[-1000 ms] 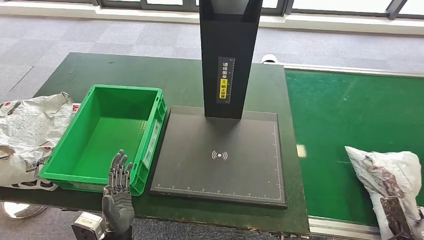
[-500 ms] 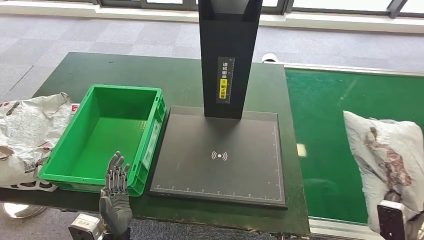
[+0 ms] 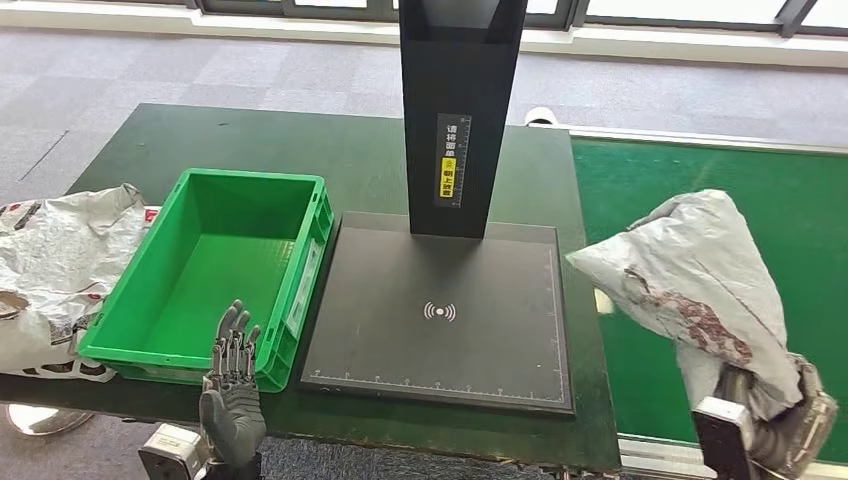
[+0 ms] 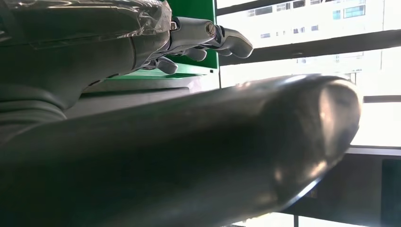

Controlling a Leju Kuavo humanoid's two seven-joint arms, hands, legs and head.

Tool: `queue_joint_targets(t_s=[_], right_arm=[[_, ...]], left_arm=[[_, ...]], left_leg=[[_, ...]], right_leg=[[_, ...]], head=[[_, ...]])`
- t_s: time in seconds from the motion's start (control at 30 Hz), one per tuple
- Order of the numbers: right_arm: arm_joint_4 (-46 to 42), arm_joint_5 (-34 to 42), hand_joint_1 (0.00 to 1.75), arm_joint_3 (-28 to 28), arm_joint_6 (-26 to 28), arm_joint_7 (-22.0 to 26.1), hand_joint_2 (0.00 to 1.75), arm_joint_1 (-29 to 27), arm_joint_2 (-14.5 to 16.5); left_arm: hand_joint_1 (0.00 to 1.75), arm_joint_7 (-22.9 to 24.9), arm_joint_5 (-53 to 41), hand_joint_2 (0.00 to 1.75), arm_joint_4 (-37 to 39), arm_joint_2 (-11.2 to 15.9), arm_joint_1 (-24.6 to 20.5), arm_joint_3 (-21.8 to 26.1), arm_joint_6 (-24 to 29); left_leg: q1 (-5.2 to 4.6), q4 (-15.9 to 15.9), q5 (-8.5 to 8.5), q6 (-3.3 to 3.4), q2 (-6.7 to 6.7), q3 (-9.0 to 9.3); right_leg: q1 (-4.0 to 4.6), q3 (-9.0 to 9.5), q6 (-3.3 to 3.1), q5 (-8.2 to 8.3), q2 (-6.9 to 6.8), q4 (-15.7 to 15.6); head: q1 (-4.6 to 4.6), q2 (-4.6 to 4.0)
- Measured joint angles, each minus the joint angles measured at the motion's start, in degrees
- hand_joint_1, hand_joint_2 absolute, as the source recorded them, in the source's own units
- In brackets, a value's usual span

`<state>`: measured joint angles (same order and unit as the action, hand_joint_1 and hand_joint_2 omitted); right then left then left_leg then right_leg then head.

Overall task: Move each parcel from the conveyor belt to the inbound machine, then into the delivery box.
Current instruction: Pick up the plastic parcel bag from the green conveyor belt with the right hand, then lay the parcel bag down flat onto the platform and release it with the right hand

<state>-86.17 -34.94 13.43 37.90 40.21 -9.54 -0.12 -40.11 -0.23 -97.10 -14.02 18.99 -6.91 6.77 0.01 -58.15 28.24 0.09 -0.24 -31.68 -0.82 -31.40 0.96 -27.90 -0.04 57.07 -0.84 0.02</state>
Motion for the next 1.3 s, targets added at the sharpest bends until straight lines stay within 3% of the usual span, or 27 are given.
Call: queue_joint_targets(t_s=[0.33,0.53,0.67,0.93,1.13,1.17,1.27,1.3], right_arm=[[2.3,-9.3,1.75,-18.6,1.6,-4.5,1.75,2.7,1.1],[4.8,-10.9,1.75,-21.8,1.7,-5.4,1.75,3.7,1.2],[11.0,-13.6,1.75,-24.6,1.7,-6.2,1.75,6.9,2.2],[26.7,-8.7,1.75,-28.9,1.0,-3.5,1.75,17.2,5.3],[32.2,-7.6,1.75,-30.0,0.9,-3.6,1.75,21.2,6.4],[33.0,-7.2,1.40,-30.2,0.9,-3.9,1.75,21.8,6.5],[36.1,-5.4,0.10,-30.6,1.0,-5.1,1.75,24.0,6.7],[37.3,-4.9,0.00,-30.6,1.0,-5.6,1.75,24.8,6.7]], left_arm=[[0.00,0.0,0.1,0.00,3.5,0.9,-2.2,-3.8,-0.8],[0.00,0.0,0.2,0.00,4.9,1.3,-2.8,-4.8,-1.0],[0.00,0.0,0.6,0.00,6.2,1.6,-4.2,-5.9,-1.7],[0.00,0.0,0.9,0.00,8.8,1.7,-6.1,-7.2,-0.4],[0.00,0.0,0.9,0.00,9.5,1.7,-6.2,-7.4,0.0],[0.00,0.0,0.9,0.00,9.6,1.7,-6.2,-7.4,0.0],[0.00,0.0,0.9,0.00,9.6,1.7,-6.2,-7.4,0.1],[0.00,0.0,0.8,0.00,9.6,1.7,-6.2,-7.4,0.1]], left_leg=[[0.04,0.0,-0.05,-0.06,-0.03,0.04],[0.01,0.0,-0.04,-0.06,-0.01,0.00],[0.02,0.0,-0.05,-0.06,0.03,0.05],[0.03,0.0,-0.15,-0.14,0.03,0.06],[0.03,0.0,-0.15,-0.13,0.00,0.01],[0.03,0.0,-0.15,-0.13,0.01,0.00],[0.02,0.0,-0.15,-0.13,0.00,-0.01],[0.02,0.0,-0.15,-0.13,0.00,-0.01]], right_leg=[[0.01,0.01,-0.02,-0.01,-0.04,0.1],[0.00,-0.01,-0.01,-0.01,-0.02,0.0],[0.00,-0.01,-0.02,0.01,0.04,0.0],[0.01,-0.04,-0.05,0.05,0.04,0.1],[0.01,-0.06,-0.05,0.04,0.01,0.1],[0.01,-0.07,-0.05,0.04,0.02,0.1],[0.00,-0.08,-0.05,0.04,0.01,0.1],[0.00,-0.08,-0.05,0.05,0.01,0.1]], head=[[0.01,0.00],[-0.01,0.00],[0.01,0.00],[0.01,0.00],[0.01,0.00],[0.01,0.00],[0.01,0.00],[0.01,0.00]])
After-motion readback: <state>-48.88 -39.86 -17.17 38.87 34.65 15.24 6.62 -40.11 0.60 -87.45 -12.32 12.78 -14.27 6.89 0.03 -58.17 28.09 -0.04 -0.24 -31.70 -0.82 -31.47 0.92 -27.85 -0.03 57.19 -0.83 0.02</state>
